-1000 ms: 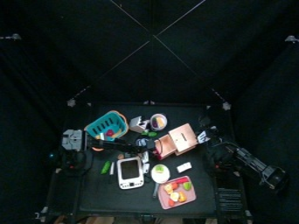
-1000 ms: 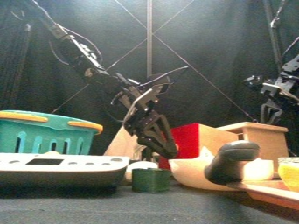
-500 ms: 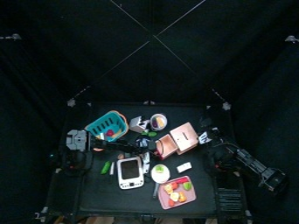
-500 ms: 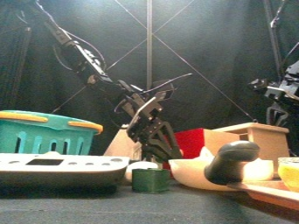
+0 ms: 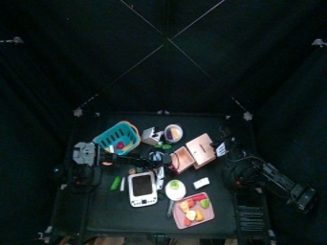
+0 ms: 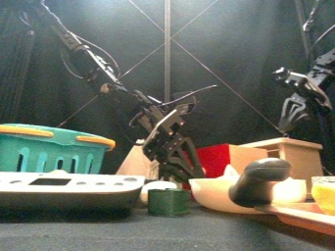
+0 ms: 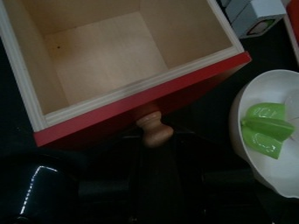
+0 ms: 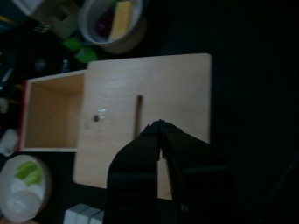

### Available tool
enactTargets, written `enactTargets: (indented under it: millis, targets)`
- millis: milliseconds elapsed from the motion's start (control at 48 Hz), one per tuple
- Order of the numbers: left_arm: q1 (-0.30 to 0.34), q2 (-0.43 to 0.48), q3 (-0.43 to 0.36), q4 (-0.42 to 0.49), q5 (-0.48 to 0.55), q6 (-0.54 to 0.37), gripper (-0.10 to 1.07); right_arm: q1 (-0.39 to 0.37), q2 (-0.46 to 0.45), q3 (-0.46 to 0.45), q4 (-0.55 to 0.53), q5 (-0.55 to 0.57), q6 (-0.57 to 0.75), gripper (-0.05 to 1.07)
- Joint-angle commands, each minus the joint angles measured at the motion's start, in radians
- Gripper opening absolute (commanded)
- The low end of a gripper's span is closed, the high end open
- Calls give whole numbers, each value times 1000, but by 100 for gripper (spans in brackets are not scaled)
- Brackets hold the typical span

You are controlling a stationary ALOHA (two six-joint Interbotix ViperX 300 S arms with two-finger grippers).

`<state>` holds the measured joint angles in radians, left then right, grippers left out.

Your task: Close drawer

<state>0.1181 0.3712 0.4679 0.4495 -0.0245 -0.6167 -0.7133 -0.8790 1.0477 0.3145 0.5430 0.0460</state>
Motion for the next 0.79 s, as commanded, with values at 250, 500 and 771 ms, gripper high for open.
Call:
enactTargets:
  millis: [250, 500, 771]
  targets:
    - [3, -51, 57, 0, 14, 0, 41, 193, 135, -94, 25, -137, -2, 4]
    - [3, -75, 51, 23, 18, 0, 41, 169, 210, -86, 12, -173, -3, 4]
    - [5, -91, 48, 23, 11, -2, 41, 123, 201, -72, -37, -172, -2, 4]
